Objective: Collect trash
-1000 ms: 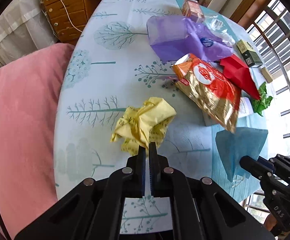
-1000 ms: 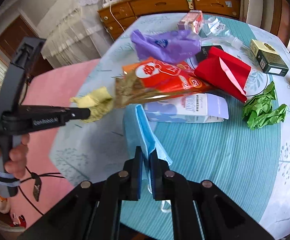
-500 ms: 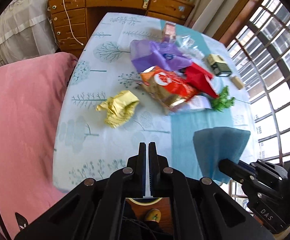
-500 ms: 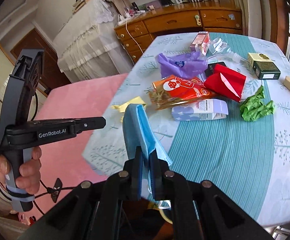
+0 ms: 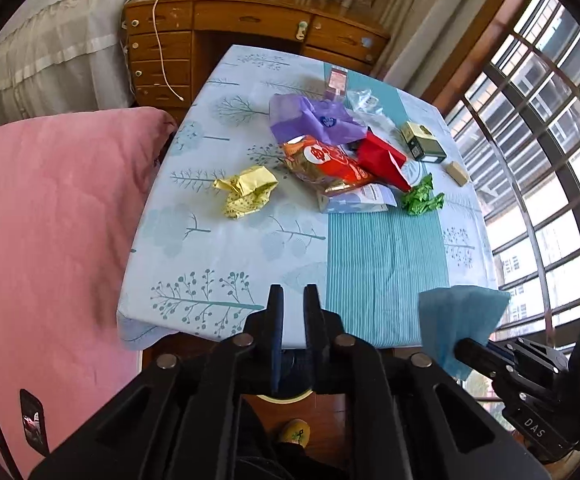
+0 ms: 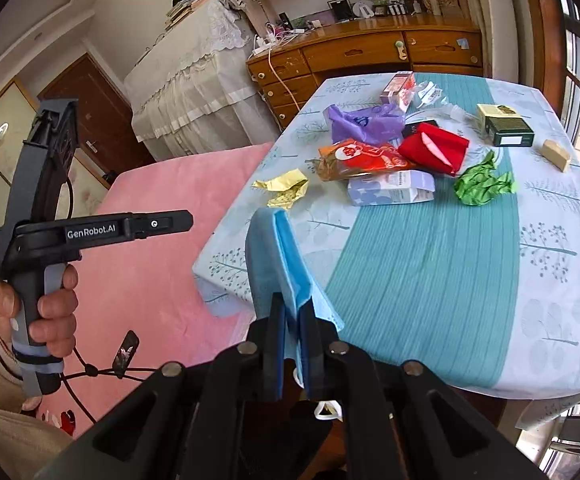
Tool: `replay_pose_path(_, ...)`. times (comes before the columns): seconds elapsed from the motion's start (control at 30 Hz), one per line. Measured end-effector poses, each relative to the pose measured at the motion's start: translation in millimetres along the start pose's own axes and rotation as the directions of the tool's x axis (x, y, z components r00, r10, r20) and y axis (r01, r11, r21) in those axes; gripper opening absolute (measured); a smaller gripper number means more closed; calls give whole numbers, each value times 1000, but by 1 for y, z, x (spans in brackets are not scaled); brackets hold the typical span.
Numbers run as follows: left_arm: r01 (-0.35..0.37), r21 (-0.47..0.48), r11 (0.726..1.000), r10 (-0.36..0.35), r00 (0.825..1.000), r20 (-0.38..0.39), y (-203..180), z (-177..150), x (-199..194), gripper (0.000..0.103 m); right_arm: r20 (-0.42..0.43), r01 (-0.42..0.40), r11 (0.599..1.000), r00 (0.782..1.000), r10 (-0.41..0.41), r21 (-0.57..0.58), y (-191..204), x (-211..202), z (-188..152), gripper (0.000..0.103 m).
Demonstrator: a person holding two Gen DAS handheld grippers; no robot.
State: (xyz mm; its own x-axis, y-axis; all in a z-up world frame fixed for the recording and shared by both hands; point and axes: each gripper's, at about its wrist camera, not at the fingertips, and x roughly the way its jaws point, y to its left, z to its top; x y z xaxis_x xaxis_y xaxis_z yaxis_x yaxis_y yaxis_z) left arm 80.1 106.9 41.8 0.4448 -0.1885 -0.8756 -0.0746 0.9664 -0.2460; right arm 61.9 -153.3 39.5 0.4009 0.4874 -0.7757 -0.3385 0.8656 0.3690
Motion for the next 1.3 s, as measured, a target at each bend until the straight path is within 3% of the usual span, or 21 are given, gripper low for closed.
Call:
replay_pose_path(0.07, -17, 14, 1000, 17, 1000, 6, -3, 3, 1, 22, 20, 1, 1000, 1000, -2, 16, -4, -4, 2, 6)
replay_pose_path(0.13, -26, 38, 999, 26, 1000, 3, -8, 7, 4, 24, 39, 4, 999, 999, -5, 33, -7, -5, 7, 6)
replay_pose_path(0.2, -35, 60, 998, 35, 999, -8, -11, 12, 10, 39, 55, 9, 999, 998, -11, 42, -8, -4, 12, 6)
replay_pose_path(0.27, -54, 78, 995, 55, 999, -3, -14, 17, 15, 62, 61, 15, 999, 998, -18, 47, -9, 0, 17, 6)
replay_pose_path(0.47, -100, 150, 984, 104, 994, -18, -16, 39, 41, 65, 51, 25, 995, 998, -30, 96, -20, 21, 26, 6)
replay_pose_path(0.57, -122, 192, 974, 128, 992, -19, -15, 50, 57, 78, 40, 28, 991, 999, -34, 131, -28, 34, 31, 6)
replay_pose_path(0.93, -156, 303, 940, 178, 983, -46, -10, 88, 120, 79, -9, 50, 971, 999, -49, 233, -53, 86, 46, 6)
replay_pose_path(1.3, -179, 330, 927, 224, 969, -105, 8, 106, 177, 79, -44, 67, 954, 997, -57, 293, -69, 120, 53, 6)
